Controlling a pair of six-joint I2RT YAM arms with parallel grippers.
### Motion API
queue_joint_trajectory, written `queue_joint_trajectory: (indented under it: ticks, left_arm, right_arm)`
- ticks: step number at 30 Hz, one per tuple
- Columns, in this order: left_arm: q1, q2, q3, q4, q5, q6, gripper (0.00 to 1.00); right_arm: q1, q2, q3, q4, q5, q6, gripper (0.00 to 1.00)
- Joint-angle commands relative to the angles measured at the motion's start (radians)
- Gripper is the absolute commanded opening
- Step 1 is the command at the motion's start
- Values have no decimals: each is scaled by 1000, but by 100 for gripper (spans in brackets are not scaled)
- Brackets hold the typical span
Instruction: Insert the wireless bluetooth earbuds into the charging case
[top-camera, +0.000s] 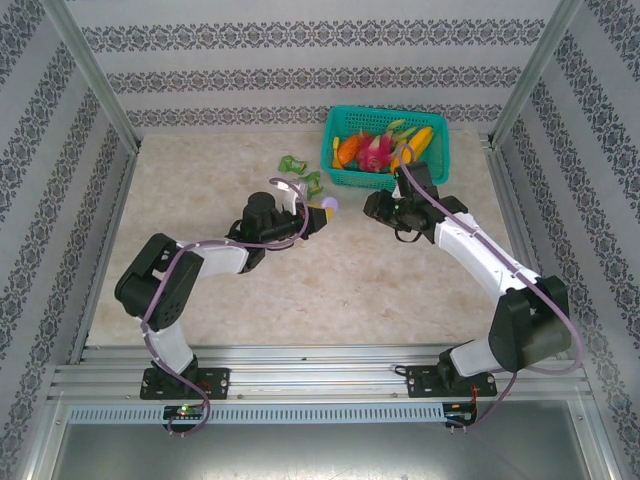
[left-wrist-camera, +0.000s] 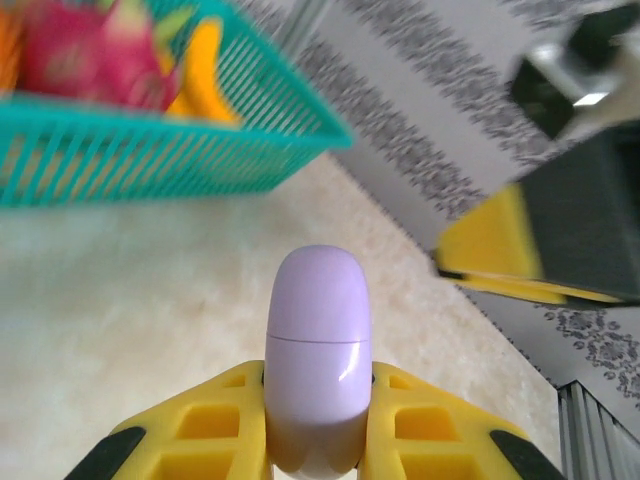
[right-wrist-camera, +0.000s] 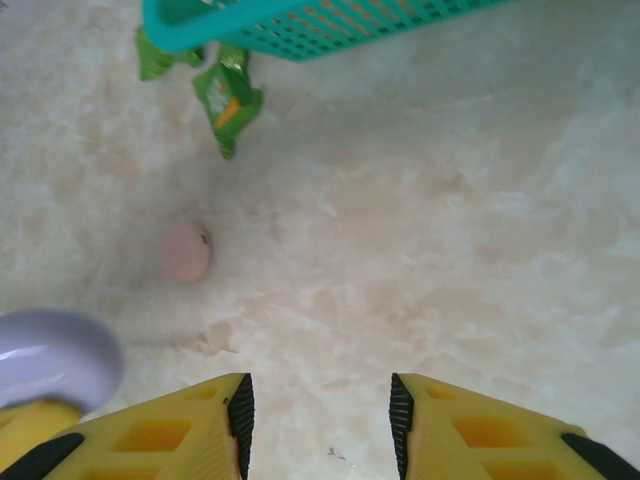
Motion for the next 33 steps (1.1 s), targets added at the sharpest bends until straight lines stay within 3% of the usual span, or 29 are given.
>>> queue_joint_trajectory:
  ticks: [1, 6, 10, 16, 20, 23, 24, 25, 27, 33]
  left_arm:
    - [6, 61, 99, -210, -27, -175, 2]
    - [3, 176, 223, -386, -18, -281, 3]
    - [2, 224, 268, -477, -48, -329, 11]
    - [-2, 282, 326, -590, -54, -345, 15]
    - [-7, 293, 337, -624, -61, -345, 24]
    - [-8, 283, 345, -663, -74, -339, 41]
    - [-8, 275, 347, -685, -82, -332, 67]
    - [-8, 265, 348, -708, -91, -326, 100]
    - [-8, 240, 357, -760, -106, -305, 100]
    - [-5, 106, 398, -976, -186, -199, 100]
  right_arm:
    - [-10, -34, -29, 40, 41, 23, 43]
    - [-19, -44, -50, 42, 50, 28, 43]
    - [-22, -58, -58, 43, 56, 29, 43]
    - [-28, -68, -62, 40, 54, 30, 44]
    - [-30, -75, -62, 37, 52, 31, 45]
    - [-34, -83, -58, 29, 50, 30, 47]
    - [-36, -86, -58, 27, 49, 28, 48]
    - [-36, -90, -56, 22, 46, 28, 49]
    - [-42, -102, -55, 10, 44, 27, 53]
    - [-79, -171, -77, -27, 47, 4, 81]
